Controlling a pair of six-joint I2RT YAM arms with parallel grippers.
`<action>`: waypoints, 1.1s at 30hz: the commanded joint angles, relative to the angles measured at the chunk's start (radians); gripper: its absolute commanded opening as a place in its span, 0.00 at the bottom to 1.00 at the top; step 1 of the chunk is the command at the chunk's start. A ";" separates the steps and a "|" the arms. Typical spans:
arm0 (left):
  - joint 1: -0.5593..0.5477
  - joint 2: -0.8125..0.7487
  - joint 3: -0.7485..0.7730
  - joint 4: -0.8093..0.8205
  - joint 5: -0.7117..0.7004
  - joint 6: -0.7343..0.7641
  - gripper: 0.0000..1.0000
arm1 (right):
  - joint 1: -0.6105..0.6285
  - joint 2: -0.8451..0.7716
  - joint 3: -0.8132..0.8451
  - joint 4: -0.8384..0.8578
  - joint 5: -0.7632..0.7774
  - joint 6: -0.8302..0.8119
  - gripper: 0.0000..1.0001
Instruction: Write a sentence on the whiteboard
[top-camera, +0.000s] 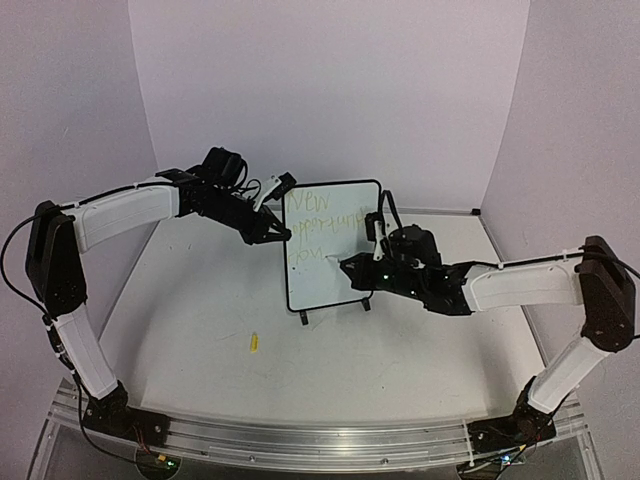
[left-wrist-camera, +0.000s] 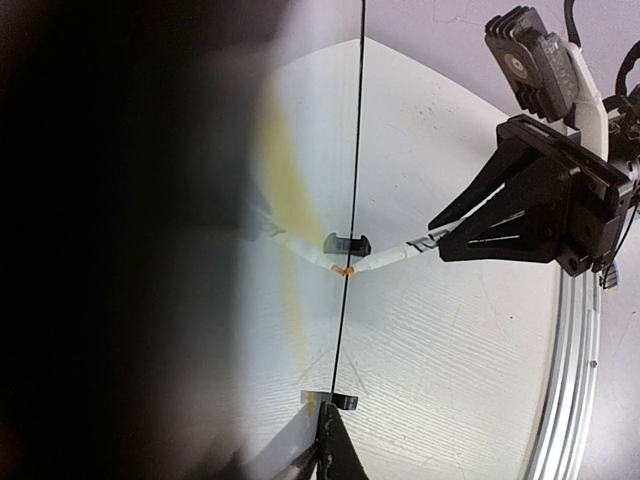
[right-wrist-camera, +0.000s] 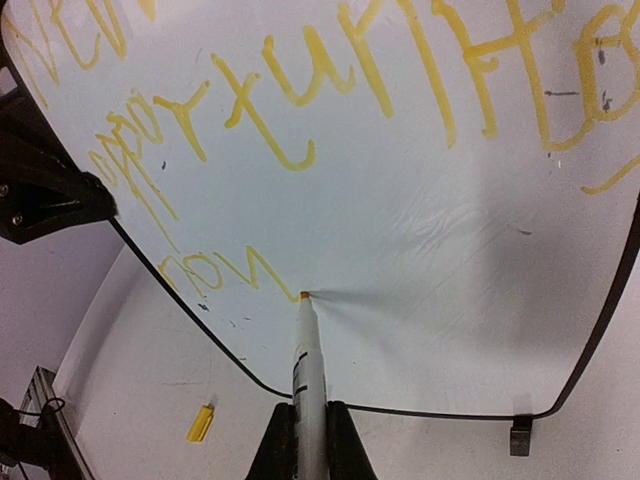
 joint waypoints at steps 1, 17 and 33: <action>-0.004 -0.016 -0.022 -0.067 -0.095 0.032 0.00 | -0.021 -0.043 0.052 0.021 0.081 -0.020 0.00; -0.004 -0.015 -0.024 -0.067 -0.096 0.032 0.00 | -0.023 -0.077 0.038 0.021 0.080 -0.033 0.00; -0.004 -0.013 -0.024 -0.067 -0.096 0.032 0.00 | -0.021 -0.114 -0.094 0.056 -0.030 -0.022 0.00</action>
